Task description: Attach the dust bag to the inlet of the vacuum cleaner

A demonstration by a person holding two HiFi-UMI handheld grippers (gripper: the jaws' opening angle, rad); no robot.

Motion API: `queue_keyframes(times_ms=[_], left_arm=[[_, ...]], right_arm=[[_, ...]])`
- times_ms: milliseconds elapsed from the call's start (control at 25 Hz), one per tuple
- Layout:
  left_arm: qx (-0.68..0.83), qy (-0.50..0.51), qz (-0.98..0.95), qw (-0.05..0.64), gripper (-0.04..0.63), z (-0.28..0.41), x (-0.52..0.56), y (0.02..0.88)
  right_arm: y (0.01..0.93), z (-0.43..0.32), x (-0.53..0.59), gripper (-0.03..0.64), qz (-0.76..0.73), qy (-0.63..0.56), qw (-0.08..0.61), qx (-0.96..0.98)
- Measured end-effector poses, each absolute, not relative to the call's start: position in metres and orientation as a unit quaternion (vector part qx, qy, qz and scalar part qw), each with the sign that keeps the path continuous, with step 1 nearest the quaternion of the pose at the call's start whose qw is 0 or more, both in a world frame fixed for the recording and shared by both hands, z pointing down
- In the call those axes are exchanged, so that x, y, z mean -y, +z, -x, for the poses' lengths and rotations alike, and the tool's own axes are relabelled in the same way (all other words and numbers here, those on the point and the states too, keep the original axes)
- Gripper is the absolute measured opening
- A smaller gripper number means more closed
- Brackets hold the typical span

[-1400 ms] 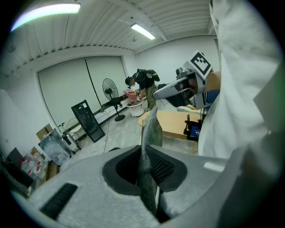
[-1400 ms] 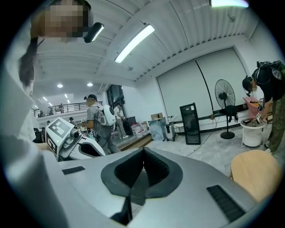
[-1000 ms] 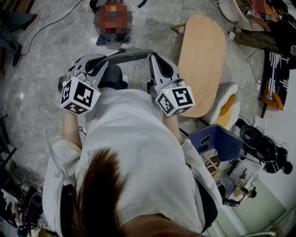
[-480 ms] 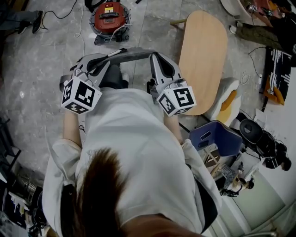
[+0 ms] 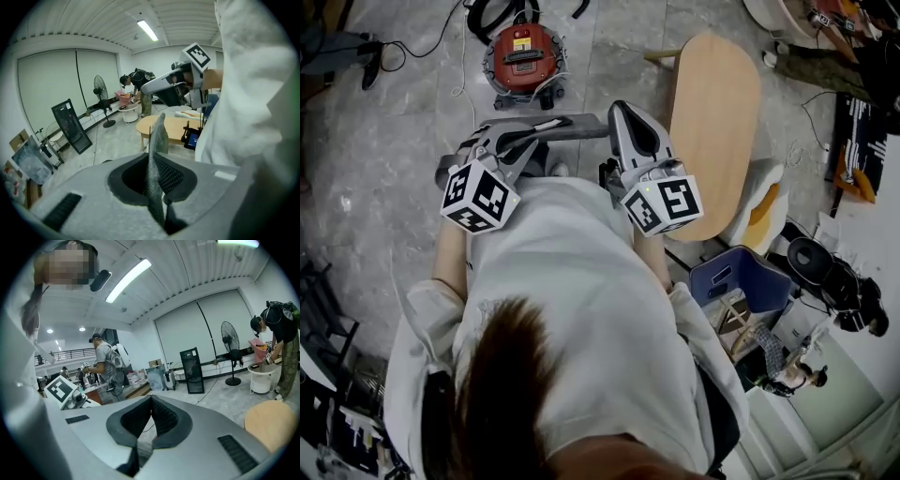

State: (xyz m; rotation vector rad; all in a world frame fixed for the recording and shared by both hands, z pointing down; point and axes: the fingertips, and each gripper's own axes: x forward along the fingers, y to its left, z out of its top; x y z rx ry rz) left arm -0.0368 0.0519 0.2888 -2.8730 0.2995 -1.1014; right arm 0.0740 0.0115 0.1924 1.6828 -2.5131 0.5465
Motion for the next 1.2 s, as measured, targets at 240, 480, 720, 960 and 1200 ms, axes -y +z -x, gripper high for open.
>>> queue_keyframes(times_ms=[240,480,720,960,1200], left_arm=[[-0.079,-0.351,0.933,0.021,0.040,0.043,-0.029,0.289],[-0.085,-0.351,0.932,0.014,0.040,0.054,-0.012,0.292],[-0.097,-0.351,0.931,0.019,0.040,0.058,-0.004,0.286],[-0.110,-0.353,0.929,0.016,0.040,0.060,0.002,0.281],[-0.120,-0.363,0.924,0.007,0.040,0.060,0.011,0.283]], right_arm=[[0.189,-0.065,0.009,0.003,-0.548,0.171,0.045,0.817],[0.192,-0.058,0.021,0.003,-0.549,0.176,0.054,0.816],[0.188,-0.052,0.032,0.003,-0.535,0.169,0.057,0.826],[0.187,-0.042,0.045,0.005,-0.505,0.163,0.059,0.846],[0.196,-0.026,0.054,0.081,-0.422,0.138,0.107,0.890]])
